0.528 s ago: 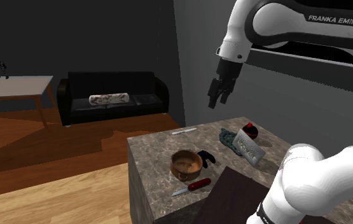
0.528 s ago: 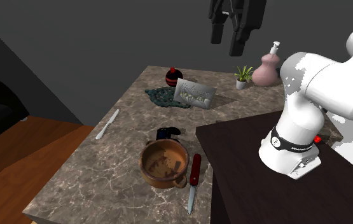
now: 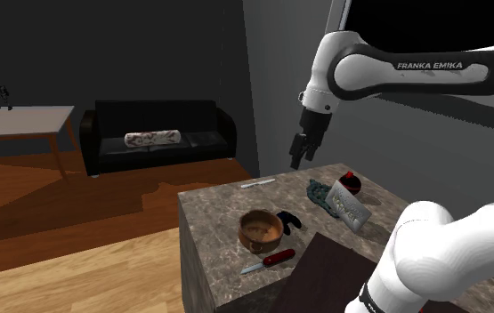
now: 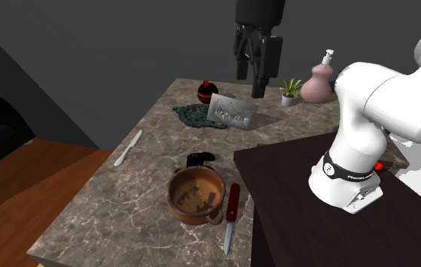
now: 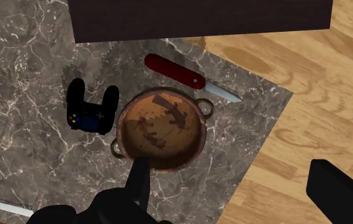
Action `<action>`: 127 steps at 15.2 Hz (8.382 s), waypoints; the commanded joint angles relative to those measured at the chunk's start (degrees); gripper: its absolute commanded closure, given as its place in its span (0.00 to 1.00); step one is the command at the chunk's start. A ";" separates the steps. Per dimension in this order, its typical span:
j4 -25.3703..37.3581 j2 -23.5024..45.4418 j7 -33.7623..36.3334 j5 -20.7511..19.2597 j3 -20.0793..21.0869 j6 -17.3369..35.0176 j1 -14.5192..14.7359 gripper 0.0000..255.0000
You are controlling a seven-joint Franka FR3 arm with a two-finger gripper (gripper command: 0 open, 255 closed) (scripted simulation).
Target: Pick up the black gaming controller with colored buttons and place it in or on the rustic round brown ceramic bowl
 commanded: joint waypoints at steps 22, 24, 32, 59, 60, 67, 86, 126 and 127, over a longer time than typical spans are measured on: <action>-10.29 36.17 -20.52 -6.60 -17.85 44.64 -4.02 0.00; -9.11 41.45 -23.85 -4.17 -19.10 48.44 -3.79 0.00; -1.99 60.69 -39.06 10.20 -15.99 58.90 -8.79 0.00; -0.97 65.71 -42.13 14.22 -12.28 62.81 -11.92 1.00; -1.20 64.82 -41.70 13.59 -12.99 62.13 -11.36 1.00; -2.35 58.47 -38.09 8.30 -17.62 57.15 -7.86 1.00; -1.66 42.35 -29.01 -5.29 -22.17 41.90 -5.21 1.00; -5.51 50.84 -11.65 -0.58 -10.78 52.63 4.16 0.00; -5.43 48.66 -10.83 -1.73 -11.10 50.44 4.39 0.00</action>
